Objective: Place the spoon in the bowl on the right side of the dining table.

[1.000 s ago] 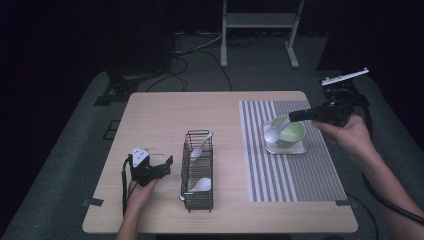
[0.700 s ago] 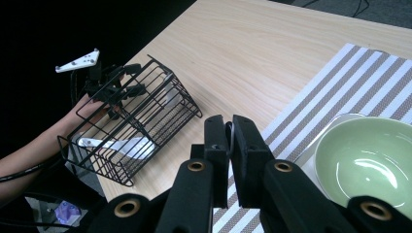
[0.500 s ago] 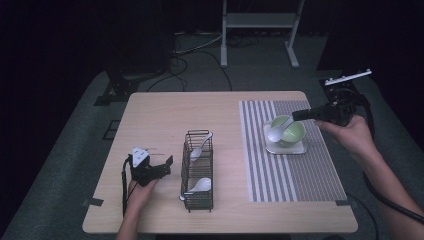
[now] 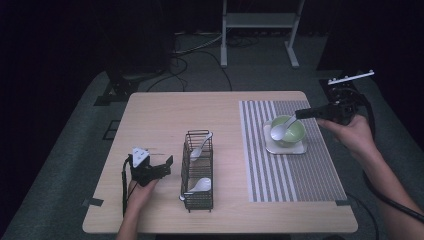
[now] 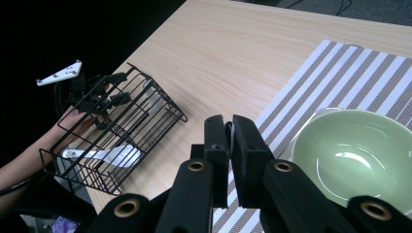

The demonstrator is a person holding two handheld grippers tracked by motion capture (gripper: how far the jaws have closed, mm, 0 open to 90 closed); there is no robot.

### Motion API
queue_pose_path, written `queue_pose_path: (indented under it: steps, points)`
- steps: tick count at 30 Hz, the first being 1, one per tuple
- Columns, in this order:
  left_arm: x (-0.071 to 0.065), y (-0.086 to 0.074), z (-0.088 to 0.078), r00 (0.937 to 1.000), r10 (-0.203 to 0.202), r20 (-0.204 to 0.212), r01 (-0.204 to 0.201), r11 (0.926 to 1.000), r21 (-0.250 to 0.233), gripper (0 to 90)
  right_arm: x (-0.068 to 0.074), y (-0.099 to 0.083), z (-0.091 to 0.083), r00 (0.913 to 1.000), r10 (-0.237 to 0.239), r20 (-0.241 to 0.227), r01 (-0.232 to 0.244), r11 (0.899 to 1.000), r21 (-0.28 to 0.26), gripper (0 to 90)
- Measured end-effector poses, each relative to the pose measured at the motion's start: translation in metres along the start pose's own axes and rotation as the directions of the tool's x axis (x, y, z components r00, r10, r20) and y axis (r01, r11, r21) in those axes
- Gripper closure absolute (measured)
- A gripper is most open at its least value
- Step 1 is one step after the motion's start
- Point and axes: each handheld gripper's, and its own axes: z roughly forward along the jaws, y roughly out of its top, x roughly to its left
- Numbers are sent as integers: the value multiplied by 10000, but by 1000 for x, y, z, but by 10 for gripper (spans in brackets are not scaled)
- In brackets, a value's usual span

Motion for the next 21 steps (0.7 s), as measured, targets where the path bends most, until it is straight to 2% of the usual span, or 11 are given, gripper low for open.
queue_pose_path:
  steps: [12,21]
  points:
    - [0,0,0,10000,15,11,-15,10000,-37,0,-7,0,0,9999,119,95,-118,9999,-15,853]
    - [0,0,0,10000,9,15,-9,10000,-31,0,-20,-1,3,9986,507,119,-506,9986,-120,853]
